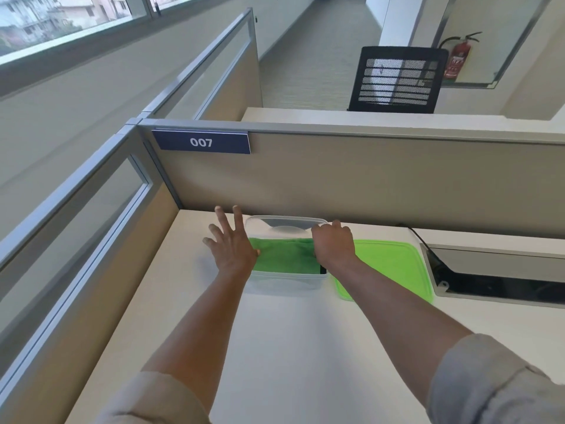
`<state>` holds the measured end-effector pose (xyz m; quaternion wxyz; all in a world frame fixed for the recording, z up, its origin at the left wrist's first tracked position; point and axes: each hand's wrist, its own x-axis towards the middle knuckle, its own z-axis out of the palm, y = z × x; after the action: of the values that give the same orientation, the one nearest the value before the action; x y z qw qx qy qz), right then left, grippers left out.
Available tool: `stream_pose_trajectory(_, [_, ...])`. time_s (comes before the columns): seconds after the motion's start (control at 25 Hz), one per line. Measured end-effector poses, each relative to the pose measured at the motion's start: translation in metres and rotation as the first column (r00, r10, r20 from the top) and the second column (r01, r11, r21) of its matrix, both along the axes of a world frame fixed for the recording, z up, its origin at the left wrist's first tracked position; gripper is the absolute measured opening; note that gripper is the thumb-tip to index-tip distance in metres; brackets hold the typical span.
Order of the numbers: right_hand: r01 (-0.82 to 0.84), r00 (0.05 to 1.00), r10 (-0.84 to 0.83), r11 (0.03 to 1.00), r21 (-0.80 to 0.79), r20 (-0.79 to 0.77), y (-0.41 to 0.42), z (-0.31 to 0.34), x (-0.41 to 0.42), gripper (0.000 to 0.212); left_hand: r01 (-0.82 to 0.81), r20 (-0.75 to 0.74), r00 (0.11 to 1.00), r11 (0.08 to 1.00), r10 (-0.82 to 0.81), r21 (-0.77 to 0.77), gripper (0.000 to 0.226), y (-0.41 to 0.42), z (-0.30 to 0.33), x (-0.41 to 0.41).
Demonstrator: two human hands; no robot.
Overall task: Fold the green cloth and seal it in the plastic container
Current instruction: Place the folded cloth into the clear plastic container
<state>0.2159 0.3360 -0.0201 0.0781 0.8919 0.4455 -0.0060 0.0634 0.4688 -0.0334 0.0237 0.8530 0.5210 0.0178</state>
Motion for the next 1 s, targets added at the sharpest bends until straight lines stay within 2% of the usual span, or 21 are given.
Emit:
stream_pose_trajectory(0.16, [0.023,1.000,-0.023,1.000,-0.009,0.019,0.003,-0.004,0.001,0.033,-0.062,-0.001,0.998,0.997,0.062,-0.038,0.127,0.005,-0.004,0.003])
stream_pose_trajectory(0.32, [0.001,1.000,-0.002,1.000,0.025,0.021,0.001,-0.005,-0.001,0.036,-0.045,0.013,0.999,0.998,0.046,-0.047,0.127,0.003,0.000,0.001])
stream_pose_trajectory(0.52, [-0.131,0.991,0.134,0.965,0.225,0.000,-0.014,0.011,0.000,0.025,0.077,0.199,0.977,0.997,-0.072,-0.018,0.117,-0.008,0.016,0.001])
stream_pose_trajectory(0.64, [-0.147,0.986,0.165,0.890,0.431,-0.005,-0.036,0.026,0.007,0.018,0.186,0.376,0.892,0.961,-0.253,0.206,0.091,-0.034,0.036,0.006])
stream_pose_trajectory(0.76, [-0.108,0.993,0.117,0.895,0.432,0.004,-0.075,0.026,0.023,0.014,0.418,0.428,0.713,0.827,-0.555,0.375,0.067,-0.083,0.043,0.016])
stream_pose_trajectory(0.88, [-0.014,1.000,0.013,0.949,0.314,0.006,-0.129,0.013,0.037,0.015,0.676,0.439,0.538,0.679,-0.720,0.286,0.055,-0.141,0.031,0.024])
stream_pose_trajectory(0.92, [0.018,1.000,-0.017,0.960,0.280,-0.006,-0.148,0.006,0.040,0.019,0.730,0.429,0.516,0.643,-0.741,0.232,0.051,-0.158,0.024,0.026])
stream_pose_trajectory(1.0, [0.054,0.998,-0.047,0.977,0.205,-0.037,-0.183,-0.006,0.046,0.030,0.781,0.380,0.535,0.613,-0.755,0.118,0.044,-0.183,0.009,0.029])
